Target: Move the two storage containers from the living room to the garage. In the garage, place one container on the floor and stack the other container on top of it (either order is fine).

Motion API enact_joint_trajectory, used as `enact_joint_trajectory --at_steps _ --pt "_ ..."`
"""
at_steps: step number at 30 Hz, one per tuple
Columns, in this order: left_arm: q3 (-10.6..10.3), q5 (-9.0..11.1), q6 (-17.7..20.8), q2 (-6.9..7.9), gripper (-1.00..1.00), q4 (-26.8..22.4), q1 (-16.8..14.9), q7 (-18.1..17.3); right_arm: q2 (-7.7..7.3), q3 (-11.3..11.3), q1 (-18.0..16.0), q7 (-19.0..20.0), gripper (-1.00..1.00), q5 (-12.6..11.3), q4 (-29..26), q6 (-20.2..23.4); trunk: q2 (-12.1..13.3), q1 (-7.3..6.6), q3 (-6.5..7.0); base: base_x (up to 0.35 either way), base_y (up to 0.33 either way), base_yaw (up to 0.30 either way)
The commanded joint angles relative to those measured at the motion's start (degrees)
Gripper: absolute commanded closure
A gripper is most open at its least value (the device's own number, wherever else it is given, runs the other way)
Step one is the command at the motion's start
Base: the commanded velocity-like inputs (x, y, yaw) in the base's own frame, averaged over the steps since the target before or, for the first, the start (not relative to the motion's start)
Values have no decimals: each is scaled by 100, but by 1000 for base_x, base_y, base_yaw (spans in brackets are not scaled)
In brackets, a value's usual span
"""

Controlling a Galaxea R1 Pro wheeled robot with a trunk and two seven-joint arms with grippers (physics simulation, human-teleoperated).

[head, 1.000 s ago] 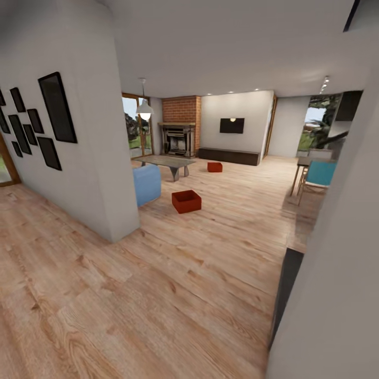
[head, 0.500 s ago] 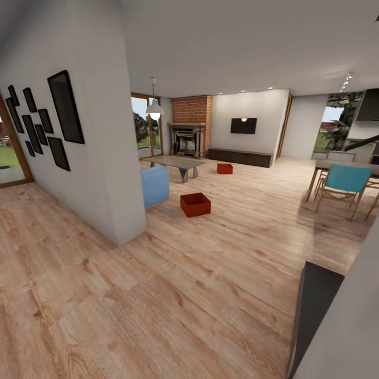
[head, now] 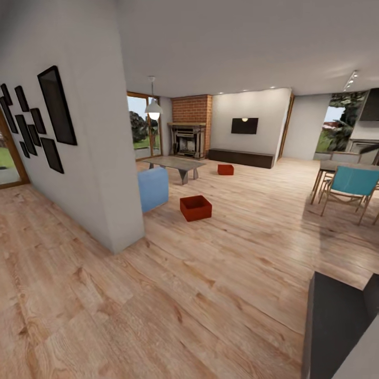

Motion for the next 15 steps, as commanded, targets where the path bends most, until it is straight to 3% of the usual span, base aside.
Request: enact_joint_trajectory --at_steps 1,15 --pt "0 44 -13 -1 -100 0 -2 1 2 37 -6 24 -100 -61 15 -31 -2 3 -5 321 0 0" --pt "0 44 -13 -1 -100 0 -2 2 2 37 -6 24 -100 -65 15 -31 -2 3 -5 321 0 0"
